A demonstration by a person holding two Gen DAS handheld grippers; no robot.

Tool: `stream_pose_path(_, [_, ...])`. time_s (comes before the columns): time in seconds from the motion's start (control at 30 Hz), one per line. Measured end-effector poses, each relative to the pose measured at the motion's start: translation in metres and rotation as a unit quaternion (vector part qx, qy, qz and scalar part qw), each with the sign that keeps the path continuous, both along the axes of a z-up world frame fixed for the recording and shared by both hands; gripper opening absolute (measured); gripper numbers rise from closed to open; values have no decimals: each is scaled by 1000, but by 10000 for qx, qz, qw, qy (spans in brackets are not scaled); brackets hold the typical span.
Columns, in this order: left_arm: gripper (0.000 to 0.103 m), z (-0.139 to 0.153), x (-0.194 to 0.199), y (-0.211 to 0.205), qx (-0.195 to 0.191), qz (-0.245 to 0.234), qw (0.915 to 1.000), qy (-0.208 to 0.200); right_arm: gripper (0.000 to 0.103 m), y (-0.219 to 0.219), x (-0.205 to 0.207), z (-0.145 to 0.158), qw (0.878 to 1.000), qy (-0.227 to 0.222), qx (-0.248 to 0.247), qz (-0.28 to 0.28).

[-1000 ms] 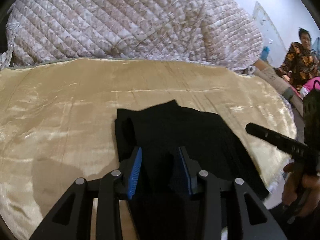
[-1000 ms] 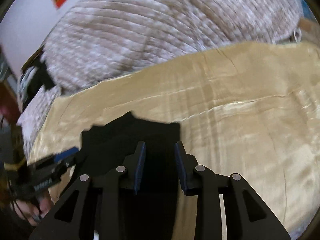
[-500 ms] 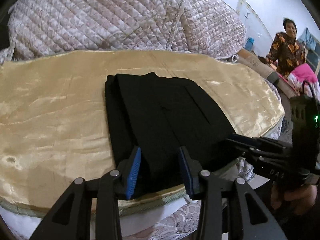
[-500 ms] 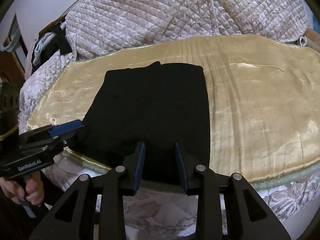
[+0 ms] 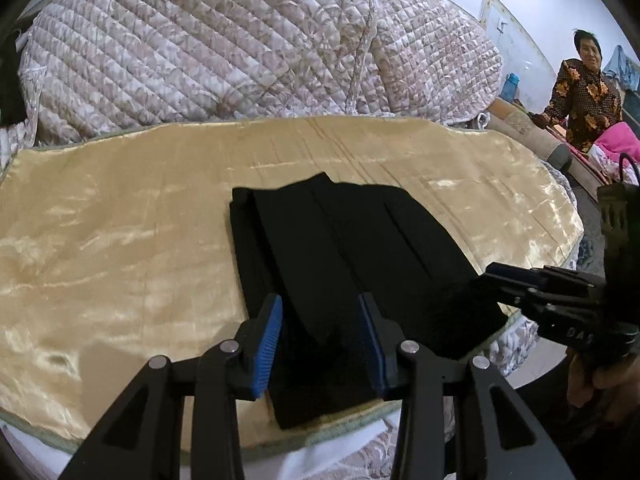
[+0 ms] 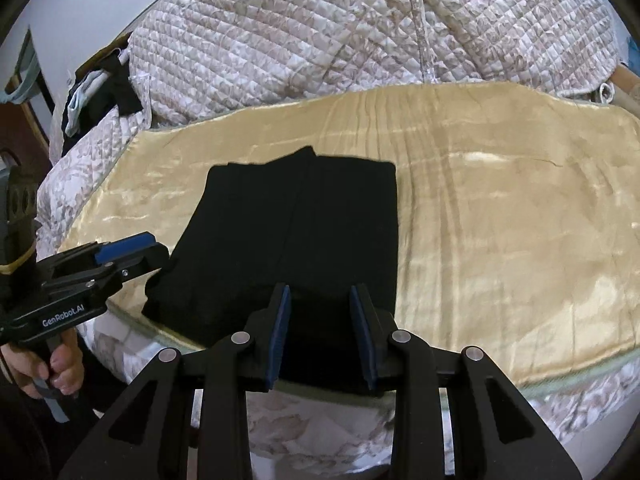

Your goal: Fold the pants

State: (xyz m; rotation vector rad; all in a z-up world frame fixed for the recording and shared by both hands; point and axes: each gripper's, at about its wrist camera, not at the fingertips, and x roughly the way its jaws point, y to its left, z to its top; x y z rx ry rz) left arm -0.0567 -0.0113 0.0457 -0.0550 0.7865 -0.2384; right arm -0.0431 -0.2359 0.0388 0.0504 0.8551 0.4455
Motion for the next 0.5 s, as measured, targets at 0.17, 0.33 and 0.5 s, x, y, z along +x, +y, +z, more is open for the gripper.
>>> stream_pose_path(0.17, [42, 6, 10, -3, 68, -40, 9999, -65, 31, -1, 11, 8, 10000, -21, 51, -1])
stream_pose_path(0.33, [42, 7, 22, -3, 105, -87, 9999, -86, 31, -2, 26, 12, 10000, 5, 39, 3])
stream_pose_path(0.5, [42, 3, 34, 1, 117, -71, 9999, -76, 31, -1, 40, 14, 10000, 23, -34, 19])
